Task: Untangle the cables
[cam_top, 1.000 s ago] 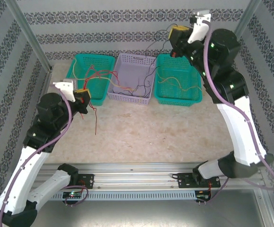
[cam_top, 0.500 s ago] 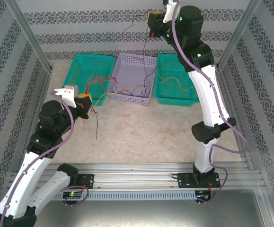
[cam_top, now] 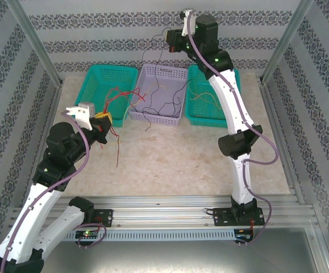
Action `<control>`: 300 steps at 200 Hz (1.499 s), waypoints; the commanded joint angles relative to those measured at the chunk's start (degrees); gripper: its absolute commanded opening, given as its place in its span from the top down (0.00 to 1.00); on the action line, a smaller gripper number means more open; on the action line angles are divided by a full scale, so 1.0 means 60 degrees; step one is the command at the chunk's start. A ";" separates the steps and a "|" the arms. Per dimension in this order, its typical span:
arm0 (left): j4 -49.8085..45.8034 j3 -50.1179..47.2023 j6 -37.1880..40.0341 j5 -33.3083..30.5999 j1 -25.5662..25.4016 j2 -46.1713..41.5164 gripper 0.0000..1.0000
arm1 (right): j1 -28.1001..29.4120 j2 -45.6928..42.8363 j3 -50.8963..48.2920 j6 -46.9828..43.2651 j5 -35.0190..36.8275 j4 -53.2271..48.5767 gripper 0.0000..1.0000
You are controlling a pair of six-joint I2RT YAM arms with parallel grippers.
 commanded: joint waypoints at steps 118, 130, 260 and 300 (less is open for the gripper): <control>0.1248 -0.0493 0.0051 0.0561 0.0140 -0.1023 1.00 | -0.0068 0.1980 0.0243 -0.0095 0.2010 -0.2453 0.66; 0.1299 -0.0523 0.0058 0.0648 0.0140 -0.1053 1.00 | -0.0032 0.1796 0.0250 -0.0144 0.2097 -0.2552 0.52; 0.1222 -0.0566 0.0021 0.0112 0.0166 -0.1274 1.00 | 0.0570 -0.4141 -0.6759 0.0248 -0.0088 -0.0186 0.41; 0.1297 -0.0571 -0.0078 0.0120 0.0256 -0.1292 1.00 | 0.1487 -0.6341 -0.9890 -0.0268 -0.0414 0.0870 0.41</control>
